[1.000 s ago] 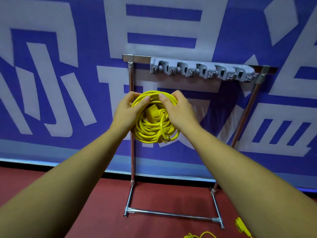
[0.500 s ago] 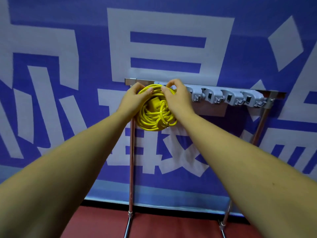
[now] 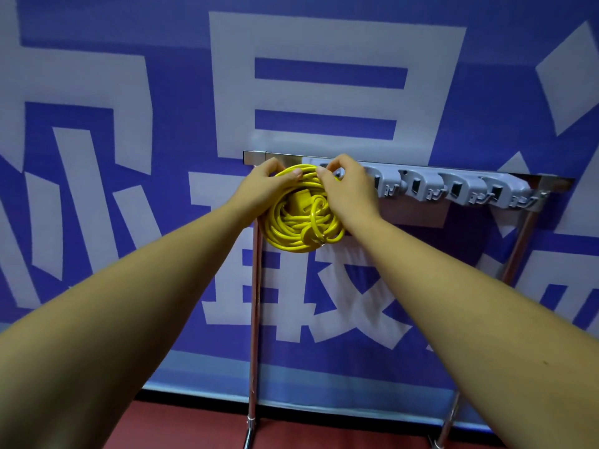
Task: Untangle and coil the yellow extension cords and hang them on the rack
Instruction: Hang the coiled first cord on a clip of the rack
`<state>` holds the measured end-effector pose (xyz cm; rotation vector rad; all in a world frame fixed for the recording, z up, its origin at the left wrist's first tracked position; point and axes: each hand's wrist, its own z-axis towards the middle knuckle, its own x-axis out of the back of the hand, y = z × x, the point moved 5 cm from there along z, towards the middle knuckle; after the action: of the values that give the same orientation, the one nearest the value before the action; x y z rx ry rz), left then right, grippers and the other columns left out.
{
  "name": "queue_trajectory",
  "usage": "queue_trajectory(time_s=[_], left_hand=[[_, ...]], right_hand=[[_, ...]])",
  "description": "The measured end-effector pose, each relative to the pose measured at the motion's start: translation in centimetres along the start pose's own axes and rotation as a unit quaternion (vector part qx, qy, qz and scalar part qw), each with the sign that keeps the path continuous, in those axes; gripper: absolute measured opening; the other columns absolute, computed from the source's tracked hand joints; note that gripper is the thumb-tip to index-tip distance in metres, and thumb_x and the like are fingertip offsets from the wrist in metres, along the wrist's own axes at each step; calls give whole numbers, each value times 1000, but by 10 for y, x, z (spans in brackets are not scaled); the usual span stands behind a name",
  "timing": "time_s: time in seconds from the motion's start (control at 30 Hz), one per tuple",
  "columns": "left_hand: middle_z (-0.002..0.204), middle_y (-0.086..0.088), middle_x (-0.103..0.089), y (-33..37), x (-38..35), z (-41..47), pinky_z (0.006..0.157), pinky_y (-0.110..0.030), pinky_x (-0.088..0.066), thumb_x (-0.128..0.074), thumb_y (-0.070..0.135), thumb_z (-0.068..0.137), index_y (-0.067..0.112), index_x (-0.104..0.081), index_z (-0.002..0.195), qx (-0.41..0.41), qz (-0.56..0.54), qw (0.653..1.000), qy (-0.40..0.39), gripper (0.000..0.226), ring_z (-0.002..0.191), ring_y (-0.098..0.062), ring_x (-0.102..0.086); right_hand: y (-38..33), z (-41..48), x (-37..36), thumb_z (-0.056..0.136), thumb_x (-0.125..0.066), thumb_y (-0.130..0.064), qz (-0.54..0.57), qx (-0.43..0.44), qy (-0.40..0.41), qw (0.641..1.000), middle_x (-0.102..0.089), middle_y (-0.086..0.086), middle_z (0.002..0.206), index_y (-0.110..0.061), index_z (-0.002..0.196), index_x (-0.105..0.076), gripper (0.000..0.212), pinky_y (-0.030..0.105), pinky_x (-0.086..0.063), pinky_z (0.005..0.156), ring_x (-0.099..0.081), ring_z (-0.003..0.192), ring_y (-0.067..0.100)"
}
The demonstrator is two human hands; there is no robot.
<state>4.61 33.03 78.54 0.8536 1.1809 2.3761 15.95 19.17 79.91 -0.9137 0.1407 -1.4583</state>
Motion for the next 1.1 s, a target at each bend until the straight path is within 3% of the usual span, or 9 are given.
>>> queue_trajectory(time_s=[0.2, 0.4, 0.5, 0.6, 0.73, 0.93, 1.03, 1.1], left_hand=[[96, -4, -65, 4, -4, 3, 70, -30, -54, -57, 51, 95, 14, -58, 106, 0, 51, 999, 16, 38, 87, -18, -64], [99, -3, -62, 2, -7, 6, 68, -29, -49, -49, 52, 99, 20, -56, 106, -43, 158, 986, 41, 34, 89, -19, -60], [101, -8, -65, 3, -7, 10, 65, -28, -47, -51, 49, 99, 14, -63, 107, -42, 152, 987, 36, 38, 90, -21, -61], [100, -16, -68, 7, -5, 16, 72, -33, -48, -52, 44, 100, 7, -68, 105, -19, 135, 991, 10, 40, 88, -24, -62], [104, -14, -68, 3, -9, 15, 80, -38, -54, -53, 44, 100, 10, -67, 107, 18, 94, 995, -7, 37, 94, -26, -65], [96, -10, -69, -8, -9, 15, 68, -31, -56, -61, 46, 95, 16, -66, 98, 69, 11, 998, -7, 31, 91, -30, -70], [96, -8, -69, -7, -9, 18, 75, -37, -58, -58, 52, 94, 17, -66, 99, 33, 101, 994, 23, 37, 91, -26, -67], [97, -8, -68, -6, -9, 19, 72, -36, -56, -55, 56, 94, 16, -66, 99, 11, 142, 989, 46, 42, 89, -24, -65]], right_hand=[[-1, 11, 3, 92, -57, -42, -12, -42, -14, 999, -53, -5, 69, -20, 74, -50, 28, 28, -34, 56, -56, 77, 25], [-2, 16, -3, 91, -55, -40, -51, -9, -8, 999, -60, -1, 78, -20, 82, -56, 22, 32, -38, 66, -58, 82, 29], [3, 24, -6, 90, -56, -41, -45, -38, -48, 997, -58, -1, 80, -21, 80, -55, 22, 31, -39, 68, -58, 85, 28], [4, 35, -9, 89, -60, -40, -5, -82, -83, 993, -57, 0, 79, -20, 69, -50, 29, 34, -44, 73, -57, 85, 26], [7, 33, -17, 85, -62, -36, 41, -107, -66, 991, -54, 3, 74, -19, 63, -45, 32, 42, -51, 82, -60, 88, 31], [8, 23, -17, 93, -57, -34, 28, -77, -55, 995, -53, -2, 72, -21, 69, -46, 30, 33, -42, 66, -56, 80, 24], [13, 16, -18, 95, -57, -32, 56, -57, -37, 996, -51, -3, 68, -14, 76, -50, 27, 30, -38, 61, -51, 72, 22], [15, 10, -19, 96, -56, -33, 57, -48, -15, 997, -52, -1, 68, -13, 78, -51, 27, 30, -37, 61, -52, 72, 23]])
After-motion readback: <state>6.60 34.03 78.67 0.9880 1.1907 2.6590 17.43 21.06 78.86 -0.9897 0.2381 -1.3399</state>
